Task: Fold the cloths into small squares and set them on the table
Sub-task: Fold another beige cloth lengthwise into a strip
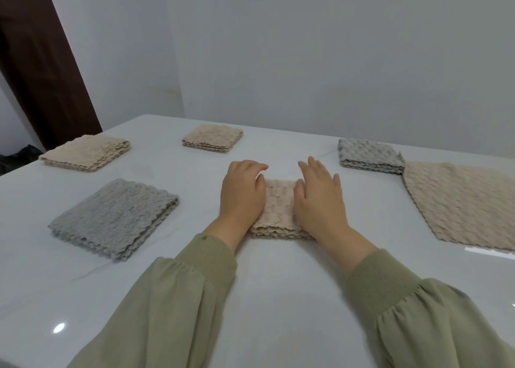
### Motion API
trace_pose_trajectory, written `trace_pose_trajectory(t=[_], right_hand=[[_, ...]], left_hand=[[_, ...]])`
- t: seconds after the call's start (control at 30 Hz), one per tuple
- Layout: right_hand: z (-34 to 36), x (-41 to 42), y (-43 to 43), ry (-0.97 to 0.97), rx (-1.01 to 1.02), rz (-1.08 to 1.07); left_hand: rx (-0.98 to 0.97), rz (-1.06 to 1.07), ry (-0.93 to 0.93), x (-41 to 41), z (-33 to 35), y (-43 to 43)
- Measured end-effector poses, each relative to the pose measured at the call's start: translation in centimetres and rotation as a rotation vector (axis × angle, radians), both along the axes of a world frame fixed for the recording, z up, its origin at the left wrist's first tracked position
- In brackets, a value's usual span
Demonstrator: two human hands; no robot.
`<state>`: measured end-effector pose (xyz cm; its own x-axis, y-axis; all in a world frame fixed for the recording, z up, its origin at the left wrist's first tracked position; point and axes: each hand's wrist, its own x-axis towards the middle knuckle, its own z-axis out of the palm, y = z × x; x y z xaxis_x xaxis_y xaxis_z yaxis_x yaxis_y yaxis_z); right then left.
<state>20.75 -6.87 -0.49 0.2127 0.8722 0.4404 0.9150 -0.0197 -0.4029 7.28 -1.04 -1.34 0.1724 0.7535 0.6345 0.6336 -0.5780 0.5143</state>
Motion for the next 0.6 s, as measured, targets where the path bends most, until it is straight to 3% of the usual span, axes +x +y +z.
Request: trace_pose_trajectory(t=[0.07, 0.17, 0.23, 0.47, 0.6], right_hand=[[0.1, 0.0, 0.0, -0.105, 0.0, 0.011], [-1.1, 0.2, 0.0, -0.239, -0.346, 0.08], [-1.5, 0.8, 0.2, -0.234, -0.493, 0.103], [-1.4, 1.6, 0.4, -0.197, -0.521, 0.121], [-1.6, 2.4, -0.4, -0.072, -0.407, 0.106]], left_hand=[[-0.012, -0.076, 0.158, 0.0, 0.2, -0.8], [-0.279, -0.145, 0.554, 0.1, -0.8, -1.3], [-0.413, -0.169, 0.686, -0.1, -1.2, -1.3], [-0.451, -0.133, 0.764, -1.4, -1.3, -1.1], [-0.394, -0.104, 0.638, -2.1, -1.4, -1.7]])
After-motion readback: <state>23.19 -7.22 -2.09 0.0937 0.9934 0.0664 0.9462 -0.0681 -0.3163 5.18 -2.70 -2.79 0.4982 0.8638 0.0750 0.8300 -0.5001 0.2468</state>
